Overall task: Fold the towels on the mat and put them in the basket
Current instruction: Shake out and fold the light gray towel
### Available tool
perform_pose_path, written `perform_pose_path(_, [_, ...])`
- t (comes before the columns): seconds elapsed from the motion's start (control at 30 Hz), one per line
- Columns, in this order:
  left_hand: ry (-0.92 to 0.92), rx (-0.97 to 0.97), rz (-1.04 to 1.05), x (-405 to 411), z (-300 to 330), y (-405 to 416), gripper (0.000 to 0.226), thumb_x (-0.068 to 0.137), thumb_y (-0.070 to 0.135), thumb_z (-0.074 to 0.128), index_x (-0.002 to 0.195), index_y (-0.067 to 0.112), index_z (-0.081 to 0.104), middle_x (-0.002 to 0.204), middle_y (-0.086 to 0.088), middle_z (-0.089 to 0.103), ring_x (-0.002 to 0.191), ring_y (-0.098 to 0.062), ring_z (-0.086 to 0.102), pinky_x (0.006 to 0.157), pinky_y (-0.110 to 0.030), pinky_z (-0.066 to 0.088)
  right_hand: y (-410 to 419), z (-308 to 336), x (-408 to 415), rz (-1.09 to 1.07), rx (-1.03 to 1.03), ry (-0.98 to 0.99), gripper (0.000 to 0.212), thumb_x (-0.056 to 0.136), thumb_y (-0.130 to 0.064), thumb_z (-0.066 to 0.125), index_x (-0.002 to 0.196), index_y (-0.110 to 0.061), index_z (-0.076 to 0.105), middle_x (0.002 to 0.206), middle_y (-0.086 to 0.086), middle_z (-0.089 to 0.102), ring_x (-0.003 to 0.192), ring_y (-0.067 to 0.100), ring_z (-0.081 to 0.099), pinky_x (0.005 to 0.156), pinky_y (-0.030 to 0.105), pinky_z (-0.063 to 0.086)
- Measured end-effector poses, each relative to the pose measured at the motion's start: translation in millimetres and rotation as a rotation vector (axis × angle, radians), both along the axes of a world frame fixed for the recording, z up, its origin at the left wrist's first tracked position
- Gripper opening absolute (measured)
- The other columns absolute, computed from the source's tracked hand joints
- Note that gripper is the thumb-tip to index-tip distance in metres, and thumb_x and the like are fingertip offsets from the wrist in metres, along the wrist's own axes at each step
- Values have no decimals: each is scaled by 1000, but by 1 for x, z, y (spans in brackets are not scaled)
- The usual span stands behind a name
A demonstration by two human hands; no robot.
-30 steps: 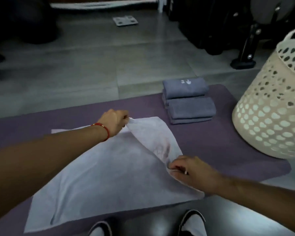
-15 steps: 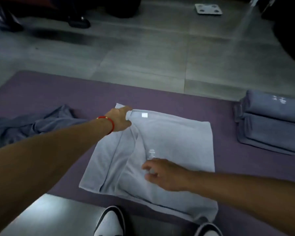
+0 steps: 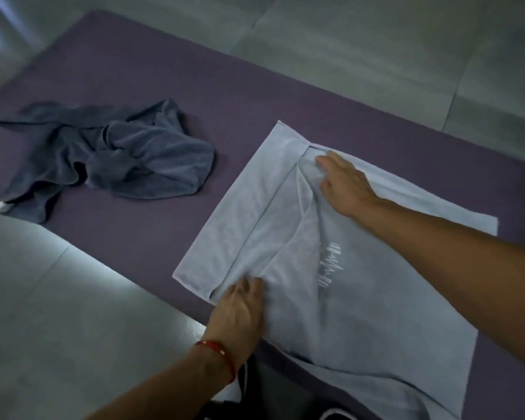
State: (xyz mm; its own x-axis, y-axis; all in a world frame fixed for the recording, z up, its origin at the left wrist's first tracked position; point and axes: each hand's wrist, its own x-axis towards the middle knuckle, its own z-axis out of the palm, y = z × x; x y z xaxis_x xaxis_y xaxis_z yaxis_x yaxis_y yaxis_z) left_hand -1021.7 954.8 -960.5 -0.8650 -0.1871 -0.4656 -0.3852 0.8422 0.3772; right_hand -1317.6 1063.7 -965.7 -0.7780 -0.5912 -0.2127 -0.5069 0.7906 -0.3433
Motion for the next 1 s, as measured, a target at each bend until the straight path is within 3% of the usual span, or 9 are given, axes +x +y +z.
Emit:
perform_pose_path(0.1, [55,-29,112,15,-4,2,46,93,12,48,138,17,40,128,-6,42,113,-27,47,92,-33,48,-23,-7,-6,-13,79,11,42,102,-20,42,144,-18,41,144,11,50,130,35,46,103,47,35])
perform_pose_path(0.2, [44,-25,189,17,0,0,40,97,24,47,136,21,38,125,-1,42,116,-22,42,91,-29,48,-40,-8,-7,-56,142,95,39,100,-23,46,138,-17,46,137,12,52,127,35,47,100,49,35])
perform_pose_path(0.33, [-40,42,304,5,7,-7,23,90,31,52,113,28,52,111,3,58,112,-20,48,87,-34,50,-49,-4,-15,-134,42,117,28,99,-26,49,119,-14,63,125,13,58,118,34,53,98,45,36])
perform_pose_path(0.4, [-41,133,386,1,11,-12,18,88,25,55,106,26,59,104,2,60,103,-20,56,84,-33,52,-46,2,-21,-106,-69,134,21,100,-26,52,109,-13,66,118,13,58,111,34,56,98,45,36])
perform_pose_path(0.47, [-8,209,517,2,19,-22,11,91,19,56,99,26,58,95,3,63,85,-14,62,71,-23,52,-45,10,-32,-94,-191,151,19,100,-26,52,103,-13,65,112,13,59,105,36,58,97,47,39])
perform_pose_path(0.53, [45,215,629,6,26,-38,12,91,15,59,88,25,55,80,3,64,66,-10,60,53,-15,45,-49,18,-46,-137,-267,156,21,100,-27,49,104,-11,63,110,15,65,104,39,60,94,48,44])
perform_pose_path(0.6, [71,214,739,11,27,-60,11,90,13,63,84,21,58,72,3,64,58,-9,56,46,-13,41,-59,24,-57,-179,-283,137,25,99,-30,49,105,-12,64,109,16,69,106,41,60,91,48,45])
perform_pose_path(0.8, [172,370,1028,13,13,-105,15,91,14,68,76,11,66,61,-2,66,52,-13,58,58,-34,53,-106,26,-81,-117,-224,12,22,93,-34,60,100,-17,71,104,14,70,108,35,59,84,38,46])
perform_pose_path(1.0, [171,406,1147,8,0,-116,14,90,13,70,77,8,68,63,-8,70,55,-20,68,60,-33,61,-132,2,-87,-188,-154,-52,21,94,-32,62,103,-18,74,108,12,72,110,32,62,88,36,48])
